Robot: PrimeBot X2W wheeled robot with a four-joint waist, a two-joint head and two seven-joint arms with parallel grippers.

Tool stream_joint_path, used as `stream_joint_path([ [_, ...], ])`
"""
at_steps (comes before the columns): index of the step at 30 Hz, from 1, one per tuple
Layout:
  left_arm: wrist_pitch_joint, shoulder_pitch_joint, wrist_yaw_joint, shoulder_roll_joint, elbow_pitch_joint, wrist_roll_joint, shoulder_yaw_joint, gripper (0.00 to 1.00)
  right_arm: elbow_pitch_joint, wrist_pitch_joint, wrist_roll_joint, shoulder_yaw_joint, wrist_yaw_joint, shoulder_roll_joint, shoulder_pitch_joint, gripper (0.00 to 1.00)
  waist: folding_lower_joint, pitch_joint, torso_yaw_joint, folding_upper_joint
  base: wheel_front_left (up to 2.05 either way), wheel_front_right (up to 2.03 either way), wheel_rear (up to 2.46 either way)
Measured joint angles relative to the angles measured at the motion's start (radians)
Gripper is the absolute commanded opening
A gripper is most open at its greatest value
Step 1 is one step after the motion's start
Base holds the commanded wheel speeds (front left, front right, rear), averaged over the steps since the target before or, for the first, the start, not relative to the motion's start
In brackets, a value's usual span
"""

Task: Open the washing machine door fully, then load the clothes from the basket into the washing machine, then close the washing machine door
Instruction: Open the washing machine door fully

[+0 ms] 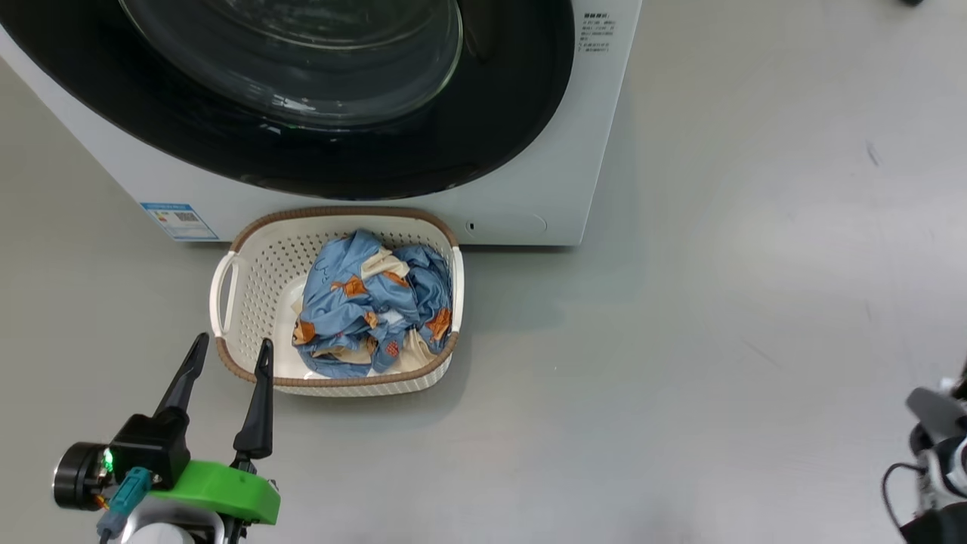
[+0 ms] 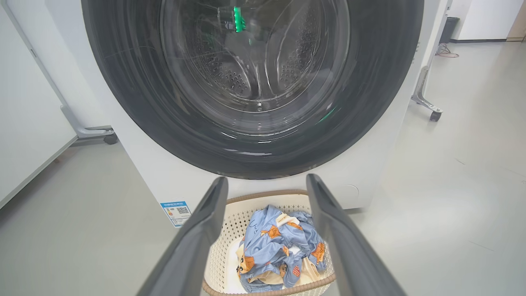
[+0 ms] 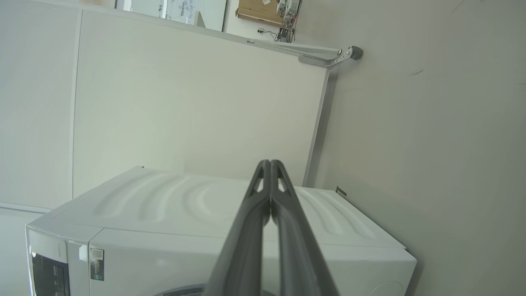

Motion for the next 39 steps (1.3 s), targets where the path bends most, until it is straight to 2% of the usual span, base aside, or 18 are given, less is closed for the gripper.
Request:
stream_joint_path([
  [3, 0.0, -0.012, 0.0, 0.003, -0.012, -0.005, -0.007, 1.0, 0.0, 0.032, 0.048, -0.025, 0.0, -0.039, -0.029, 0.0, 0.0, 0.026, 0.006, 0.0, 0.0, 0.0, 0.0],
  [8, 0.0, -0.019, 0.0, 0.007, -0.018, -0.008, -0.015, 1.0, 0.032, 0.108, 0.046, -0.003, 0.0, -0.111, -0.058, 0.0, 0.0, 0.073, 0.016, 0.0, 0.0, 0.0, 0.0],
  [17, 0.0, -0.056, 0.0, 0.006, -0.034, -0.027, -0.016, 1.0, 0.034, 0.245, 0.07, 0.054, 0.0, -0.183, -0.182, 0.0, 0.0, 0.162, 0.046, 0.0, 0.0, 0.0, 0.0],
  [24, 0.0, -0.093, 0.0, -0.003, -0.048, -0.034, -0.013, 1.0, 0.021, 0.293, 0.077, 0.062, 0.0, -0.233, -0.278, 0.0, 0.0001, 0.23, 0.079, 0.0, 0.0, 0.0, 0.0],
  [39, 0.0, -0.142, 0.0, -0.037, -0.043, -0.042, -0.011, 1.0, -0.026, 0.411, 0.056, 0.207, 0.0, -0.265, -0.461, 0.0, 0.0001, 0.326, 0.156, 0.0, 0.0, 0.0, 0.0],
])
